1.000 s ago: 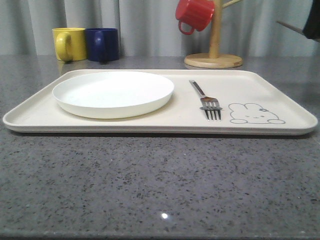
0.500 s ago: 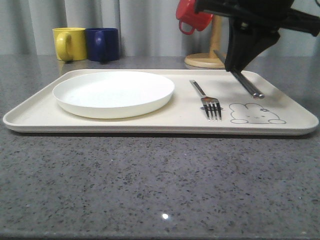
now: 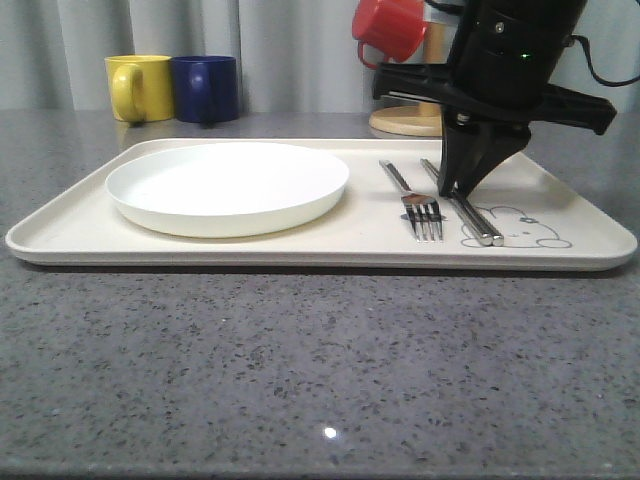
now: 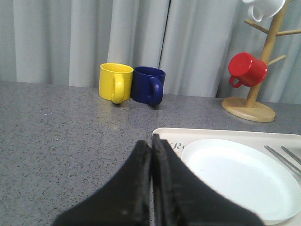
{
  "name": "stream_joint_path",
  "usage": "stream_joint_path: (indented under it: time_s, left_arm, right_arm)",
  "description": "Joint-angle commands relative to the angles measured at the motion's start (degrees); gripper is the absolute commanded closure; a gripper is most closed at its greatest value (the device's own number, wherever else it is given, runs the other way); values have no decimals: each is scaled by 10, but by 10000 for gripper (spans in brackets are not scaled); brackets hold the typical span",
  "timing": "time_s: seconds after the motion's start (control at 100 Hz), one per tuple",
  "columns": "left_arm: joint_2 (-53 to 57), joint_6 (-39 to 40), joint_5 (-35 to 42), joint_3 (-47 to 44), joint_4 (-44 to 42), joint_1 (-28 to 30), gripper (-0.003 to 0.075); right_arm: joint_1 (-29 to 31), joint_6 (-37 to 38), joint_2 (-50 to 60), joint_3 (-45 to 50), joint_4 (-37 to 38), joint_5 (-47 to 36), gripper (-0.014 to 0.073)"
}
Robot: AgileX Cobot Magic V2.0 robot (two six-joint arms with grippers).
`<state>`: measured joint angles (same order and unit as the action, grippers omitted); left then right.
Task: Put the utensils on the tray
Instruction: 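Place the chopsticks on the tray beside the fork and release, then grasp the silver spoon with the right gripper and lift it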
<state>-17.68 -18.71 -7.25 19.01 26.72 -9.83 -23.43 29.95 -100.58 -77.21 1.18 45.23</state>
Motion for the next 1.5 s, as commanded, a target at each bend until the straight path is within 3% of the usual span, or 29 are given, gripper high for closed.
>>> stream_joint_path:
  time_s: [0.0,0.2,0.29,0.49,0.62,0.74,0.9,1.1,1.49]
  left_arm:
    - [-3,3,44,14,2,-3,738]
    - [-3,3,44,14,2,-3,738]
    - [-3,3,44,14,2,-3,738]
    - [-3,3,44,14,2,-3,738]
    - [-3,3,44,14,2,-3,738]
    - [-3,3,44,14,2,-3,738]
    - [-3,3,44,14,2,-3,738]
    - [-3,3,44,14,2,-3,738]
    - [-3,3,44,14,2,-3,738]
  right_arm:
    - [0,0,23,-18,8,-14,531]
    - [0,0,29,-18,8,-12,316]
    - [0,0,29,-24,8,-4,269]
    - [3,-7,56,-45,21,20,261]
    - [26,-57,99,-48,22,29,261]
    - [77,-123,131,-48,22,76,261]
    - [189,-199,147,-48,20,128,261]
    - [299,-311,127,-48,-4,143,261]
    - [375,-345,58,-48,-3,118,261]
